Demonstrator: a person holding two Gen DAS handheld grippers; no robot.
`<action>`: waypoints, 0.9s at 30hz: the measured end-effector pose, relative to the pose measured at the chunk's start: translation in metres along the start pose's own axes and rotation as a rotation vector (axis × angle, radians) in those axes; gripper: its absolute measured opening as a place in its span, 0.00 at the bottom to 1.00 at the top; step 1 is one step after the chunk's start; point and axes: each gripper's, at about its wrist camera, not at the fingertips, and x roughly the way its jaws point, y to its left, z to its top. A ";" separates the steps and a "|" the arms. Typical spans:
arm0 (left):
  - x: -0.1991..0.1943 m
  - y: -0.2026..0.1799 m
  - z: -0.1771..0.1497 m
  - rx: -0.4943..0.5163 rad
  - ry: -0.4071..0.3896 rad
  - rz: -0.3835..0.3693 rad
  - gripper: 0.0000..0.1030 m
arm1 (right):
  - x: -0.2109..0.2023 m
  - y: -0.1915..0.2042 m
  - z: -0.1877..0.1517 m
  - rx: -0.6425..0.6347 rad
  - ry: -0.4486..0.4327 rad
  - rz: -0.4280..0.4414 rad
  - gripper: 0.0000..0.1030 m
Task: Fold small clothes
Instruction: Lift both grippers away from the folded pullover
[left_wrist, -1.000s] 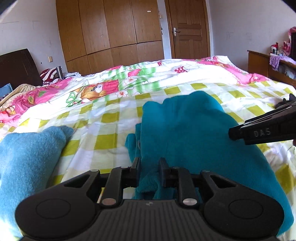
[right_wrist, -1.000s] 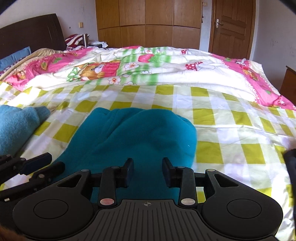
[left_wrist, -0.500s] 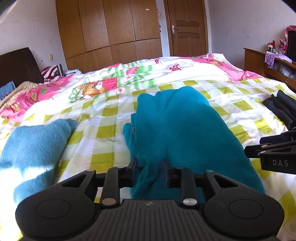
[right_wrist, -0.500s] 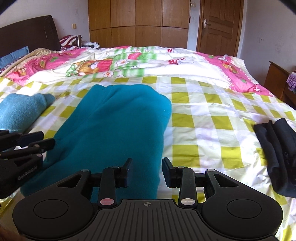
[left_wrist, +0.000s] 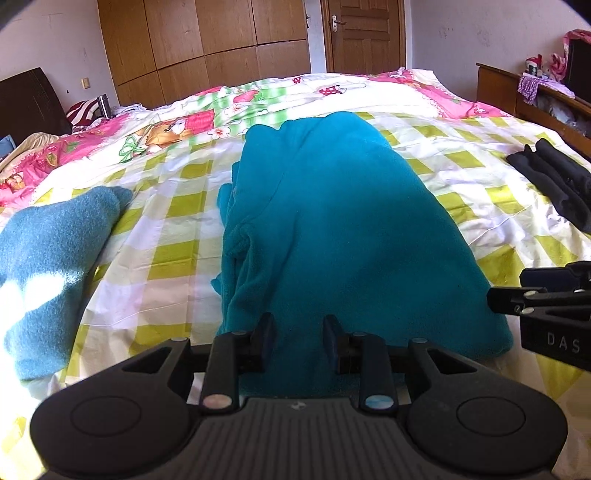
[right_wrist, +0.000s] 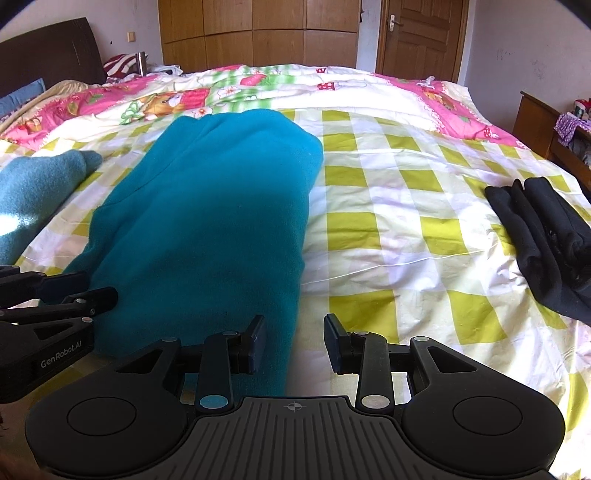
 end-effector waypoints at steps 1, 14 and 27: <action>-0.002 -0.001 -0.001 -0.005 -0.001 -0.003 0.43 | -0.002 0.001 -0.002 -0.004 -0.002 0.001 0.33; -0.008 -0.009 -0.003 -0.026 0.016 -0.021 0.54 | -0.005 0.009 -0.020 -0.010 0.003 0.002 0.33; -0.014 -0.013 -0.014 -0.046 0.061 -0.015 0.80 | -0.012 0.006 -0.025 0.029 0.002 0.011 0.35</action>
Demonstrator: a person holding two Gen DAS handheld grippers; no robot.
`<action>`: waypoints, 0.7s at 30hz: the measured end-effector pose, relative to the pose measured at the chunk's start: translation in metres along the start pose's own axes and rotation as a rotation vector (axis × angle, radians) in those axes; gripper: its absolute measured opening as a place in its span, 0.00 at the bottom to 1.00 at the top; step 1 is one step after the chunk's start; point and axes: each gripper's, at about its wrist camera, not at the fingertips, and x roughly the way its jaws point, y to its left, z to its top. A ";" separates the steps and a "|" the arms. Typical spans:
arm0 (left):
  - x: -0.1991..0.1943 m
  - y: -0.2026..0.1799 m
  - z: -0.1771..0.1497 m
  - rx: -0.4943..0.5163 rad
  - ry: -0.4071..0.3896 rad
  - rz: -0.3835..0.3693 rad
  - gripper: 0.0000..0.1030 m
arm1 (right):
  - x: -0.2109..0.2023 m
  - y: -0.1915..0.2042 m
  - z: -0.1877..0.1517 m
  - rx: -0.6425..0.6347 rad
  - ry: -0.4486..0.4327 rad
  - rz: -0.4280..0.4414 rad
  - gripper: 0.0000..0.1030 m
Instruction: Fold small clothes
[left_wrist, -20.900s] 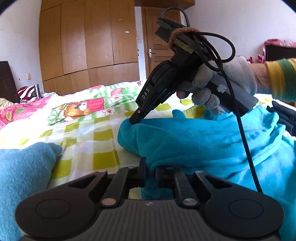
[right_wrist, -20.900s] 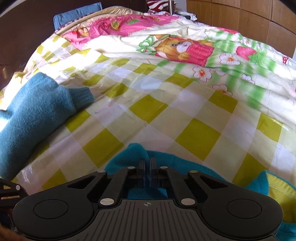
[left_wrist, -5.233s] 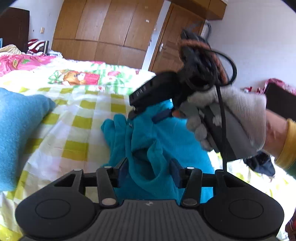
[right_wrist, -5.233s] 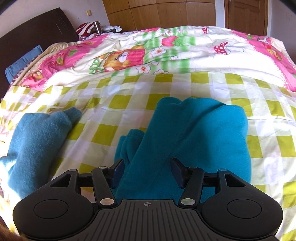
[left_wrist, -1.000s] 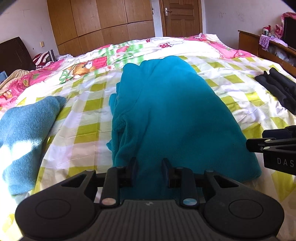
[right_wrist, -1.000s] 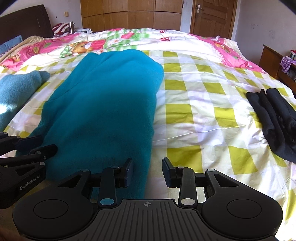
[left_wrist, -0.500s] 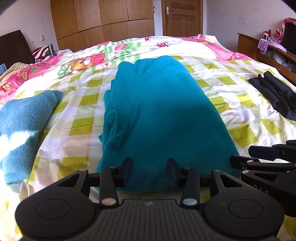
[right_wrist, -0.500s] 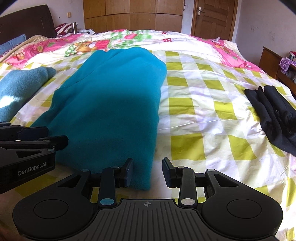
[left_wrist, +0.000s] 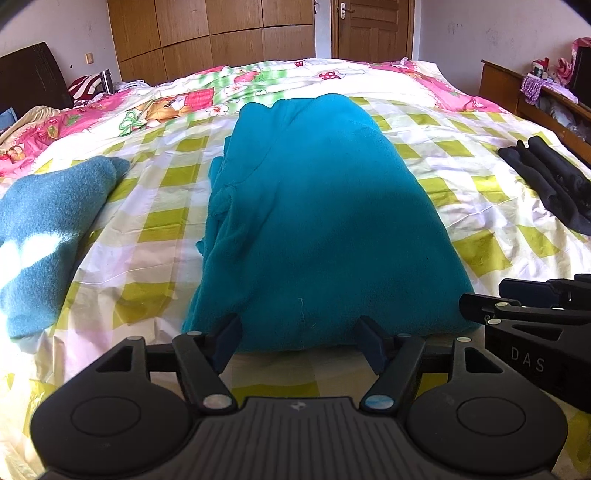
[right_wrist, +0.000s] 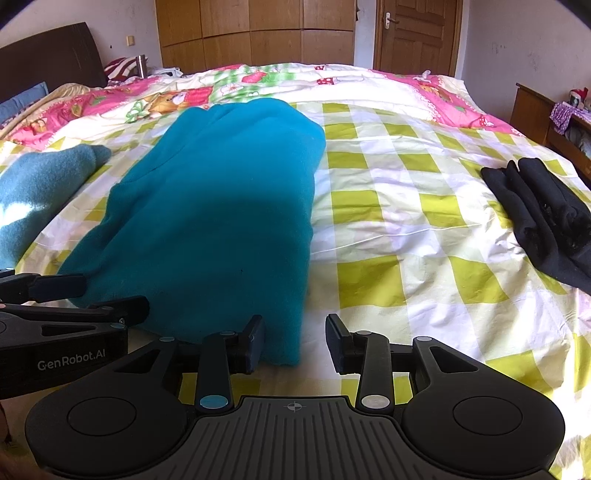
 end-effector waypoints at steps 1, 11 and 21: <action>0.000 -0.001 -0.001 0.003 0.003 0.001 0.82 | 0.000 0.000 0.000 0.001 0.000 0.000 0.35; -0.002 0.001 -0.007 -0.028 0.028 0.004 0.95 | -0.007 -0.004 -0.004 0.024 -0.004 0.003 0.40; -0.005 0.004 -0.010 -0.047 0.057 0.018 1.00 | -0.010 -0.003 -0.011 0.031 0.014 0.004 0.41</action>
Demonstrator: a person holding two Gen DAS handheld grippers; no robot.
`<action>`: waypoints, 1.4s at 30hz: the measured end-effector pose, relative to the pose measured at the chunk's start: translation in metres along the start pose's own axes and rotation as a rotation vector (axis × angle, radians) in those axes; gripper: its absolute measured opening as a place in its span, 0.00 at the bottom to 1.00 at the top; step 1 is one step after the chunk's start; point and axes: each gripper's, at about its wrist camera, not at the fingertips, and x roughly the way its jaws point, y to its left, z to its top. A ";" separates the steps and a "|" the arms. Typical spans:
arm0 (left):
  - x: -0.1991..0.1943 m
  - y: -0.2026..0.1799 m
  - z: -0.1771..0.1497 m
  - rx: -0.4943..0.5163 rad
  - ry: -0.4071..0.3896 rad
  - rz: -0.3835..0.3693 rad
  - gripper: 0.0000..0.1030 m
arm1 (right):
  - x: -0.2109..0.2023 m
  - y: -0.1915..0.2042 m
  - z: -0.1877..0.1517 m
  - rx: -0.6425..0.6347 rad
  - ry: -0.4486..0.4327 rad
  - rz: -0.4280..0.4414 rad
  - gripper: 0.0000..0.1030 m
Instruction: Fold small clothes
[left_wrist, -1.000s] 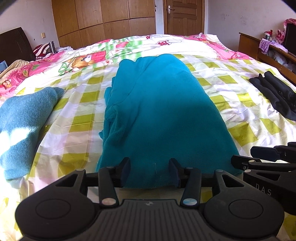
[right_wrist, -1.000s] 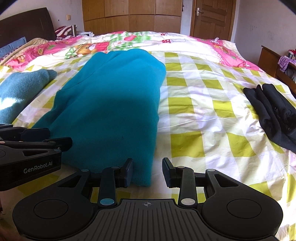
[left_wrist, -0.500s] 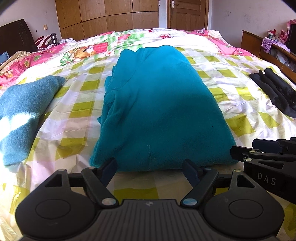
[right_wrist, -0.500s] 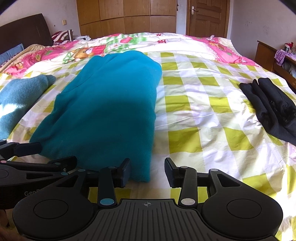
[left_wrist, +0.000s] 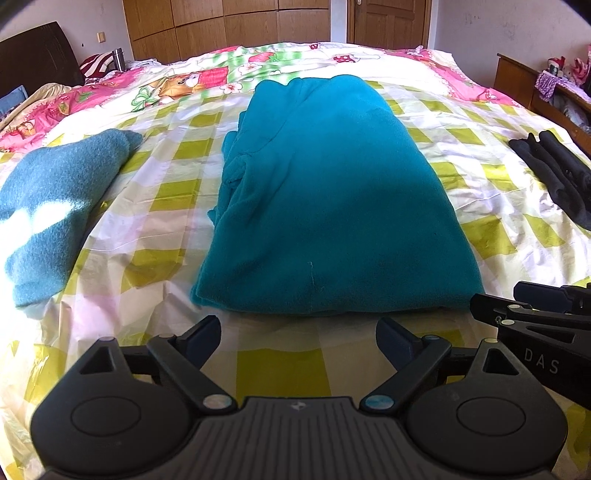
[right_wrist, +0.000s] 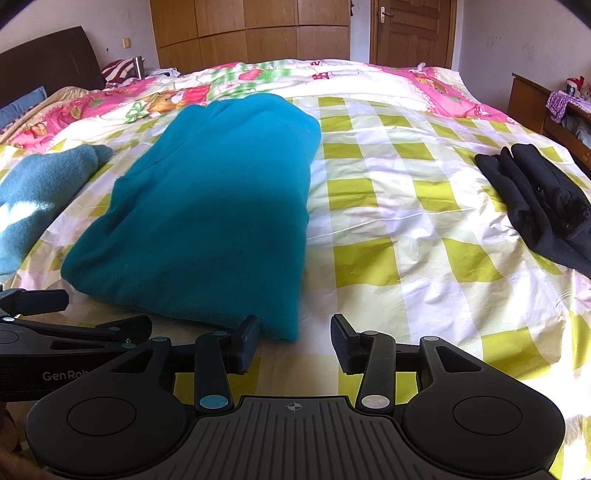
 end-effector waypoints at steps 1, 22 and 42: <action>-0.001 0.000 -0.001 -0.002 -0.001 0.000 1.00 | 0.000 0.000 0.000 0.004 0.002 0.000 0.41; -0.004 -0.002 -0.005 -0.001 -0.021 0.003 1.00 | -0.001 0.008 -0.011 0.007 0.042 0.001 0.41; -0.004 -0.001 -0.006 -0.013 -0.016 0.001 1.00 | 0.000 0.011 -0.011 0.001 0.053 -0.020 0.41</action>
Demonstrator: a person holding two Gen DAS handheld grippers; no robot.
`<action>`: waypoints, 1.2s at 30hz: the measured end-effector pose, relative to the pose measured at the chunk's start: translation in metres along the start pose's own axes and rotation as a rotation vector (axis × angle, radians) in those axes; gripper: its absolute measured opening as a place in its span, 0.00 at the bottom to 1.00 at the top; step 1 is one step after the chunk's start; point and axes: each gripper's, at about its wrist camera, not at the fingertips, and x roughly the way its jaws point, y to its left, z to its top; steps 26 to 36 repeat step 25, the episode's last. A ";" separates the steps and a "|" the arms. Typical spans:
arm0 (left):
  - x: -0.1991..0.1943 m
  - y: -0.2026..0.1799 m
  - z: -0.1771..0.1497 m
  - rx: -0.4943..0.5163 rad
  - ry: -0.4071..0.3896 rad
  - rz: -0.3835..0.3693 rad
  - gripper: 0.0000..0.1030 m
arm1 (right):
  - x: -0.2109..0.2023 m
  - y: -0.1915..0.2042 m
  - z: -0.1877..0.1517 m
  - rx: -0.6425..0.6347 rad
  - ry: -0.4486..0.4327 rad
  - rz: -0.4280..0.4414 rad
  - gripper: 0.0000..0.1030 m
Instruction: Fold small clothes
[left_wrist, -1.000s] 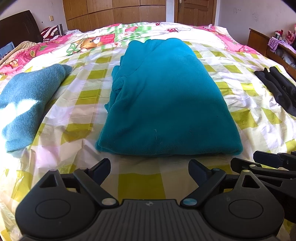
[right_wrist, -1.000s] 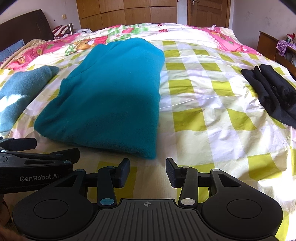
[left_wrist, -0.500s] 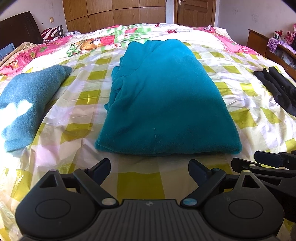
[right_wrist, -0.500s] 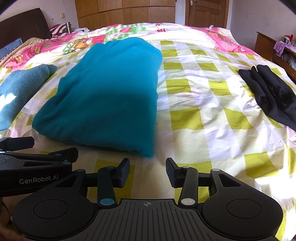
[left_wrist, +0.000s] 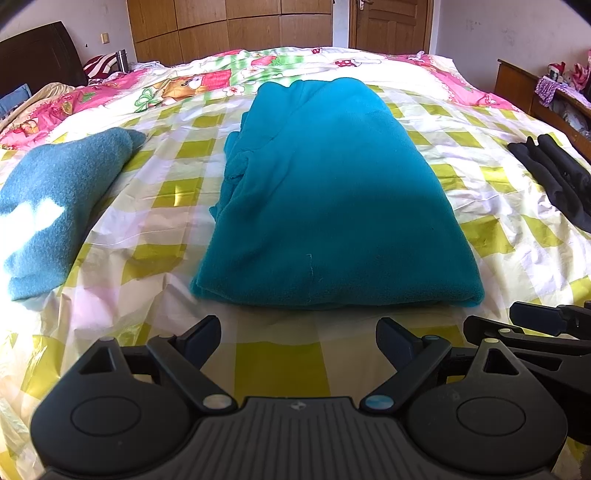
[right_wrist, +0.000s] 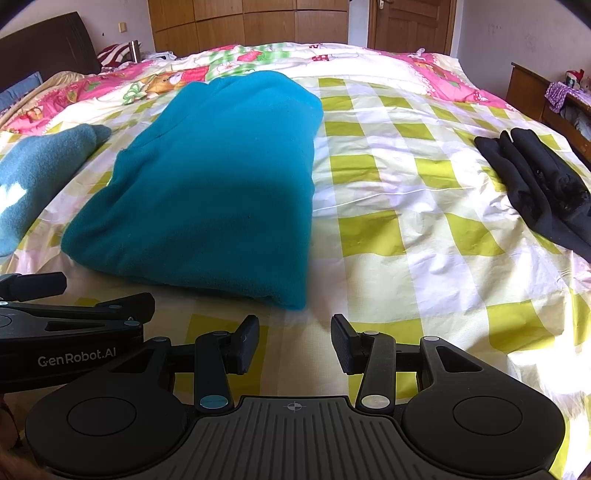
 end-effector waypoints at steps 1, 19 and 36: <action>0.000 0.000 0.000 0.001 -0.001 0.000 1.00 | 0.000 0.000 0.000 0.000 0.000 0.000 0.41; -0.002 0.000 -0.001 -0.002 -0.009 0.001 0.99 | -0.004 0.002 0.000 -0.003 -0.005 -0.010 0.41; -0.003 0.000 -0.001 -0.002 -0.023 0.008 0.99 | -0.005 0.002 0.000 -0.001 -0.005 -0.009 0.41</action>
